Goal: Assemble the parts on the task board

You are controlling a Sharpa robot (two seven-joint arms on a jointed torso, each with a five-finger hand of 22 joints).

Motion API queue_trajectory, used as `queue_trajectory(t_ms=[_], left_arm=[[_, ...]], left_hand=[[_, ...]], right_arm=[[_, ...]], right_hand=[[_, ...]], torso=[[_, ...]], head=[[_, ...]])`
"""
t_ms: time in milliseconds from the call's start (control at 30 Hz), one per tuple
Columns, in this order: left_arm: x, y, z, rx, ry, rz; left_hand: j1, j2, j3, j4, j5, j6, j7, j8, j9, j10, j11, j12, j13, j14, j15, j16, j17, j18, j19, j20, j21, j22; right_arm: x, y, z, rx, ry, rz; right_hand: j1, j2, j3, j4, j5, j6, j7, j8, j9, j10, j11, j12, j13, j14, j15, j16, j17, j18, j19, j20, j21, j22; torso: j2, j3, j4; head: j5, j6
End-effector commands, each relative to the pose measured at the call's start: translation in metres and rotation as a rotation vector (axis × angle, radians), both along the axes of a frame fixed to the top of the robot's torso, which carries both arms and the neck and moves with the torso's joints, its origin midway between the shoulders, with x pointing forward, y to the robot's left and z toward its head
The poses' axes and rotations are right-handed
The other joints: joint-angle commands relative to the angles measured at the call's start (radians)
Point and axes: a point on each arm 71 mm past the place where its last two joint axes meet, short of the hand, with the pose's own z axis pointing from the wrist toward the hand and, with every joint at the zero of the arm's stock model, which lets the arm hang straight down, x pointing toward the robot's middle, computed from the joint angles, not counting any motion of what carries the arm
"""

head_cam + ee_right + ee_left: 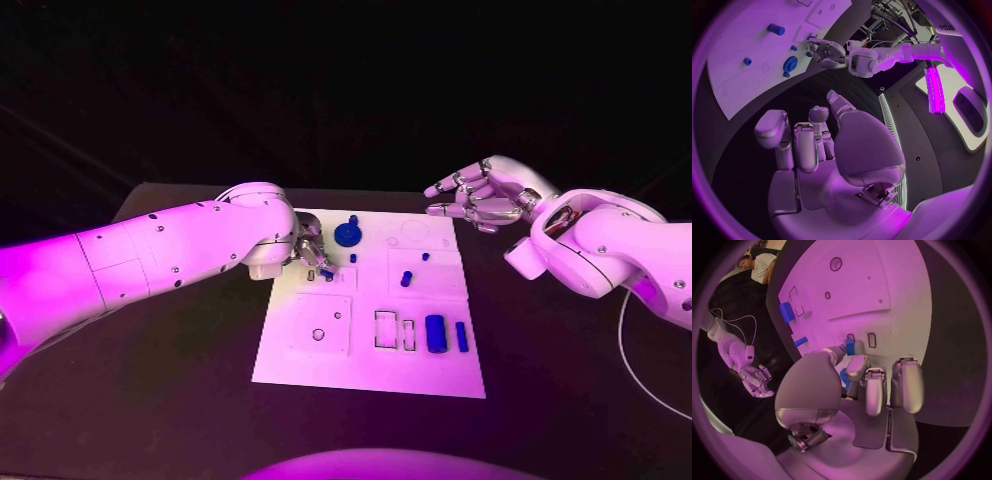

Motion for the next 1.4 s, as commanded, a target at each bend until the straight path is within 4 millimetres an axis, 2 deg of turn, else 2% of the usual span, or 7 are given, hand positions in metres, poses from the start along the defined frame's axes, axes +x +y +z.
queue_trajectory(t_ms=[33,433,767,967,1233,1367,1400], left_arm=[[-0.0022,0.0023,-0.005,0.036,0.029,-0.028],[-0.0036,0.0023,-0.0057,0.045,0.043,-0.041],[-0.0049,-0.0007,-0.0066,0.049,0.055,-0.056],[-0.0052,-0.0017,-0.0071,0.05,0.058,-0.059],[-0.004,-0.0044,-0.0075,0.047,0.057,-0.059],[-0.0026,-0.0047,-0.0075,0.042,0.049,-0.051],[-0.0023,-0.0047,-0.0074,0.04,0.046,-0.048]], left_hand=[[-0.011,0.002,0.185,-0.178,0.015,0.005,-0.005,0.007,0.008,-0.006,0.002,-0.01,-0.007,0.105,0.001,0.002,0.263,-0.014,0.02,0.003,0.006,0.046],[-0.025,-0.003,0.195,-0.184,0.029,0.005,-0.006,0.011,0.014,-0.016,0.002,-0.033,-0.032,0.105,0.001,0.002,0.263,-0.015,0.022,0.003,0.009,0.052],[-0.034,-0.005,0.197,-0.185,0.033,0.006,-0.007,0.014,0.017,-0.018,0.001,-0.042,-0.043,0.105,0.001,0.002,0.263,-0.017,0.024,0.003,0.013,0.058],[-0.043,-0.008,0.198,-0.187,0.041,0.008,-0.009,0.017,0.02,-0.014,0.0,-0.041,-0.043,0.105,0.0,0.002,0.263,-0.017,0.025,0.002,0.015,0.061],[-0.119,0.006,0.175,-0.148,0.042,0.024,-0.017,0.025,0.027,-0.003,-0.005,-0.035,-0.041,0.105,-0.004,0.002,0.263,-0.019,0.028,0.0,0.021,0.073],[-0.158,-0.001,0.145,-0.131,0.04,0.035,-0.022,0.028,0.029,0.002,-0.009,-0.031,-0.039,0.105,-0.006,0.002,0.263,-0.02,0.03,-0.002,0.025,0.079],[-0.163,-0.002,0.14,-0.13,0.04,0.038,-0.023,0.028,0.028,0.002,-0.01,-0.032,-0.04,0.105,-0.006,0.002,0.263,-0.021,0.031,-0.002,0.025,0.08]], right_arm=[[-0.0004,0.0013,-0.0009,-0.001,0.008,0.009],[-0.0006,0.0021,-0.0011,0.0,0.009,0.011],[-0.0008,0.0022,-0.0012,-0.001,0.01,0.012],[-0.0009,0.0024,-0.0012,-0.001,0.011,0.013],[-0.0011,0.0031,-0.0012,-0.001,0.011,0.015],[-0.0013,0.0035,-0.0007,0.003,0.005,0.019],[-0.0014,0.0037,-0.0002,0.005,-0.001,0.02]], right_hand=[[0.002,0.008,-0.005,0.003,0.004,0.003,0.002,0.004,-0.001,-0.002,-0.002,-0.005,-0.001,0.047,-0.001,-0.004,-0.001,0.003,-0.006,-0.001,-0.004,-0.001],[0.002,0.008,-0.005,0.003,0.004,0.003,0.002,0.004,-0.001,-0.002,-0.002,-0.005,-0.001,0.047,-0.001,-0.004,-0.001,0.003,-0.006,-0.001,-0.004,-0.001],[0.002,0.008,-0.005,0.003,0.004,0.003,0.002,0.004,-0.001,-0.002,-0.002,-0.005,-0.001,0.047,-0.001,-0.004,-0.001,0.003,-0.006,-0.001,-0.004,-0.001],[0.002,0.009,-0.006,0.004,0.005,0.003,0.002,0.004,-0.001,-0.003,-0.002,-0.005,-0.002,0.047,-0.001,-0.005,-0.002,0.003,-0.007,-0.001,-0.005,-0.003],[0.002,0.009,-0.006,0.004,0.005,0.003,0.002,0.004,-0.001,-0.003,-0.002,-0.005,-0.002,0.047,-0.001,-0.005,-0.002,0.003,-0.007,-0.001,-0.005,-0.003],[0.0,0.01,-0.007,0.006,0.007,0.002,0.002,0.005,-0.002,-0.003,-0.001,-0.005,-0.002,0.047,-0.001,-0.005,-0.003,0.003,-0.007,-0.001,-0.005,-0.003],[-0.003,0.01,-0.008,0.009,0.026,0.002,0.002,0.005,-0.002,-0.003,-0.001,-0.005,-0.003,0.047,-0.001,-0.006,-0.003,0.003,-0.007,-0.001,-0.006,-0.004]], torso=[[0.0,0.0001,-0.0005],[0.0,0.0004,0.0004],[0.001,0.0009,-0.002],[0.0,0.0012,-0.0004],[0.001,0.0019,-0.0016],[0.0,0.0021,-0.0015],[0.0,0.0022,-0.0014]], head=[[0.004,-0.001],[0.004,-0.005],[0.005,-0.007],[0.003,-0.006],[0.004,-0.006],[0.004,-0.007],[0.003,-0.007]])
